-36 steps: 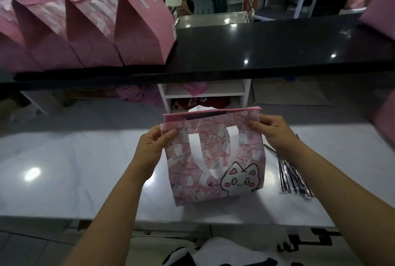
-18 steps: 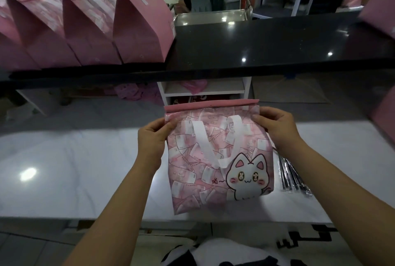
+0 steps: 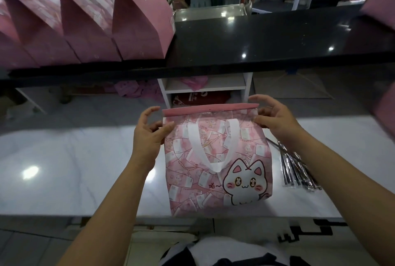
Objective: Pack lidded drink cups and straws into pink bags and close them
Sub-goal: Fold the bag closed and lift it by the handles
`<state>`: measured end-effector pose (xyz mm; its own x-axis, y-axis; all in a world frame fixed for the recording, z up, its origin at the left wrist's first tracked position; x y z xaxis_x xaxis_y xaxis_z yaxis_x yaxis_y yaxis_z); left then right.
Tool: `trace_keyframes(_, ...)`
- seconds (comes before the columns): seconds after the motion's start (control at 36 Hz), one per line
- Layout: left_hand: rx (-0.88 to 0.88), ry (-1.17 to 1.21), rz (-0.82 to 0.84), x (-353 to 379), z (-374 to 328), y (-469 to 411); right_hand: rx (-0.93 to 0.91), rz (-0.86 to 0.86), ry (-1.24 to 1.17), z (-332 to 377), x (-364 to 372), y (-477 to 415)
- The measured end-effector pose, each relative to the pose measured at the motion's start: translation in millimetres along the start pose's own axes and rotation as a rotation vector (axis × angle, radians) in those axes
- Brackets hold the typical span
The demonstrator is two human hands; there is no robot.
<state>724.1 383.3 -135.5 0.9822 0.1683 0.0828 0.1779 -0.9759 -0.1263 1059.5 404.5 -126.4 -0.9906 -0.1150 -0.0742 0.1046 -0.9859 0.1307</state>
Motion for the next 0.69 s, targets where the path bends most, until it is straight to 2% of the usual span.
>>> trace_keyframes(0.17,0.019,-0.153,0.192,5,-6,-1,-0.047,0.034,0.019,9,3,2)
trace_keyframes(0.33,-0.040,-0.350,0.351,4,-6,2,0.021,0.029,-0.019,-5,-3,-2)
trace_keyframes(0.5,-0.059,-0.498,0.511,9,-22,4,0.055,0.213,0.189,8,-1,4)
trace_keyframes(0.61,-0.060,-0.492,0.565,8,-31,10,0.081,0.378,0.305,16,0,14)
trace_keyframes(0.69,0.068,-0.477,0.519,11,-45,12,-0.049,0.246,0.341,32,-2,16)
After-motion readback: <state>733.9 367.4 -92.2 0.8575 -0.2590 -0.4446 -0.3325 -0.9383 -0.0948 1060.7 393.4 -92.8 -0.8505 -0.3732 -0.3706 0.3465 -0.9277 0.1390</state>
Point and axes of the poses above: each hand's wrist, its own y-axis away from the middle knuckle, its own x-axis out of the palm, z = x × y, the point moved 10 cm from there along -y, towards the middle knuckle, and after that the axes turned 8 degrees about x, right-handed, at the moved point
